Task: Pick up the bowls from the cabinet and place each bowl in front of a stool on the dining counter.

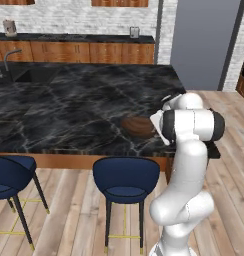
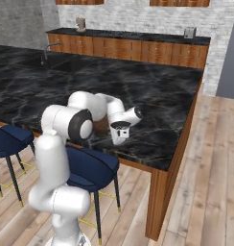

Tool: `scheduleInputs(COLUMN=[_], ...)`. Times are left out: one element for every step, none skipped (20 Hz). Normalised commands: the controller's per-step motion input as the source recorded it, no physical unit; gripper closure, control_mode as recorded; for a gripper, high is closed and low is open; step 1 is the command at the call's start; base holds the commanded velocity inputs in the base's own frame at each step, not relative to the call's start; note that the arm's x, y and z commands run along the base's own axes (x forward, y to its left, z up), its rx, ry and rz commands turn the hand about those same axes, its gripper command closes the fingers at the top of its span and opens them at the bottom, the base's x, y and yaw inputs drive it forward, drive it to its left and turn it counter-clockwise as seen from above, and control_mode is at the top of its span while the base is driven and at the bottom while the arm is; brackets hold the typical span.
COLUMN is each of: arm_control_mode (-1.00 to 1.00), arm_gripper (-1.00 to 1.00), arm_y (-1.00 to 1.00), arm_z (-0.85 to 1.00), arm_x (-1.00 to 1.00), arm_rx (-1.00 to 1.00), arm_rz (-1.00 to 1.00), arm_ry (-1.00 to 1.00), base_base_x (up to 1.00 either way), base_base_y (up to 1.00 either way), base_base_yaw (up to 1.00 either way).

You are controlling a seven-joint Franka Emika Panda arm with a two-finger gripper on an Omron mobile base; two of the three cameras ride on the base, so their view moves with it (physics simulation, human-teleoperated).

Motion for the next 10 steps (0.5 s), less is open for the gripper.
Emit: scheduleInputs(arm_control_mode=[-1.0,-1.0,-1.0,-1.0,-1.0,-1.0,-1.0,-1.0,-1.0,-1.0], arm_gripper=[1.0,1.0,1.0,1.0,1.0,1.0,1.0,1.0,1.0,1.0], arm_y=[0.0,0.0,0.0,0.0,0.0,0.0,0.04,0.0,0.0,0.0], arm_z=[-0.47,-0.5,-0.49,-0.46,-0.42,-0.21,-0.07,0.0,0.0,0.0], arm_x=[0.59,0.54,0.47,0.44,0.48,0.34,0.26,0.14,0.06,0.01], arm_rx=[0.0,0.0,0.0,0.0,0.0,0.0,0.0,0.0,0.0,0.0], arm_rz=[0.0,0.01,0.0,0.0,0.0,0.0,0.0,0.0,0.0,0.0], arm_ry=[0.0,0.0,-0.03,-0.04,-0.01,0.0,0.0,0.02,0.0,0.0], base_base_x=[0.0,0.0,0.0,0.0,0.0,0.0,0.0,0.0,0.0,0.0], base_base_y=[0.0,0.0,0.0,0.0,0.0,0.0,0.0,0.0,0.0,0.0], base_base_yaw=[0.0,0.0,0.0,0.0,0.0,0.0,0.0,0.0,0.0,0.0])
